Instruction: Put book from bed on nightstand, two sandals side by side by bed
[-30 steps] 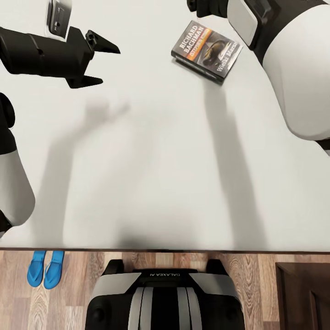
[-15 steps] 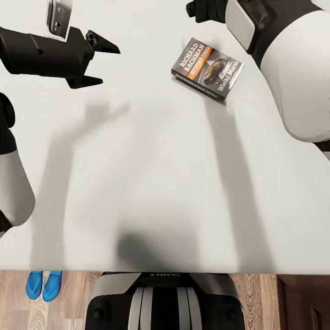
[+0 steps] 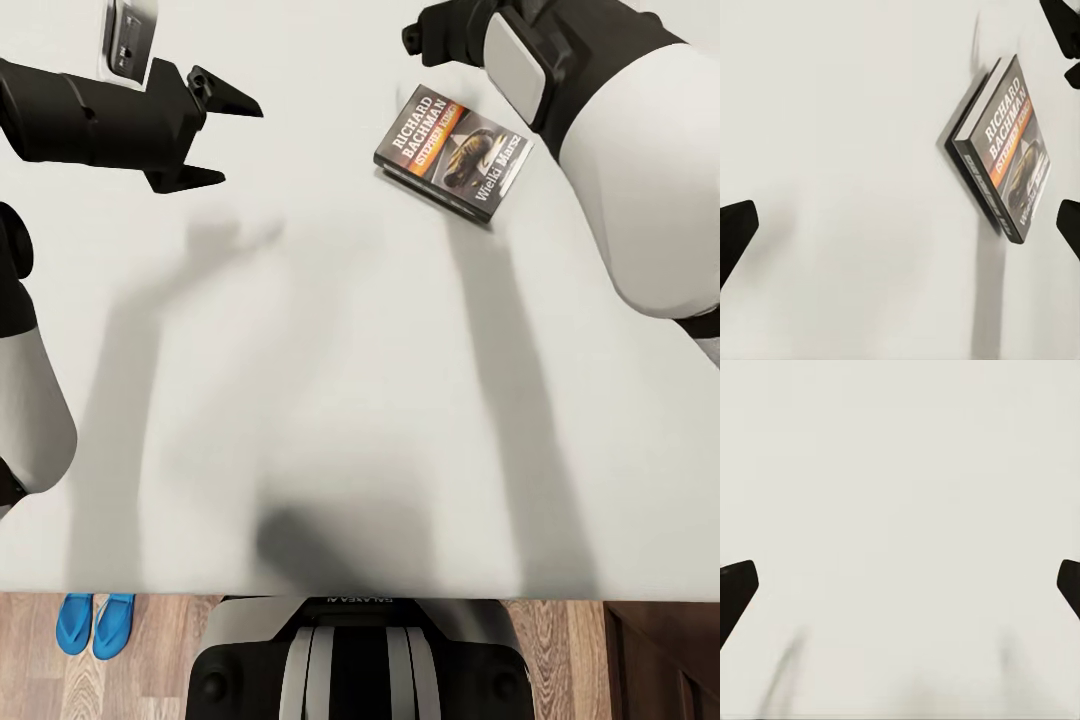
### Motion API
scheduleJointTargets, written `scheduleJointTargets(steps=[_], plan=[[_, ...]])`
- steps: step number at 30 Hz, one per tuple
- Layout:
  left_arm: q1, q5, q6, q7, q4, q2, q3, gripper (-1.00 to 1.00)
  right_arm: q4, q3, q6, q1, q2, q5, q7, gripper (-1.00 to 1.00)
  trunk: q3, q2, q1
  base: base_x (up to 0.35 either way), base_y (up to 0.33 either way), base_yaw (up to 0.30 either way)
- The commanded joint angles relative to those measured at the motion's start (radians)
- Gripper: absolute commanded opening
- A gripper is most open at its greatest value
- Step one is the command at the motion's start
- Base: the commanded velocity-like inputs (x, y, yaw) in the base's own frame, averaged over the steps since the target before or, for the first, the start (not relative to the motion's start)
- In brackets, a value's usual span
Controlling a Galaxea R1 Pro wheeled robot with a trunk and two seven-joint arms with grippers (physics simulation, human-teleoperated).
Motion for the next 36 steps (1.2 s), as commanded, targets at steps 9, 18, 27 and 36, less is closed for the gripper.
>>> scheduleJointTargets(steps=[9, 18, 27, 36], plan=[[-0.001, 0.008, 0.004, 0.01, 0.0, 0.001, 0.0, 1.0, 0.003, 0.005, 0.006, 0.012, 0.001, 0.011, 0.001, 1.0, 0.0, 0.0, 0.0, 0.0, 0.0, 0.0], [-0.001, 0.008, 0.004, 0.01, 0.0, 0.001, 0.0, 1.0, 0.022, 0.005, 0.006, 0.019, 0.001, 0.012, 0.0, 1.0, 0.0, 0.0, 0.0, 0.0, 0.0, 0.0], [-0.001, 0.008, 0.004, 0.01, 0.0, 0.001, -0.001, 1.0, 0.042, 0.005, 0.006, 0.031, 0.001, 0.012, 0.0, 1.0, 0.0, 0.0, 0.0, 0.0, 0.0, 0.0], [-0.001, 0.008, 0.004, 0.01, 0.0, 0.001, -0.002, 1.0, 0.047, 0.005, 0.006, 0.04, 0.001, 0.011, 0.0, 1.0, 0.0, 0.0, 0.0, 0.0, 0.0, 0.0]])
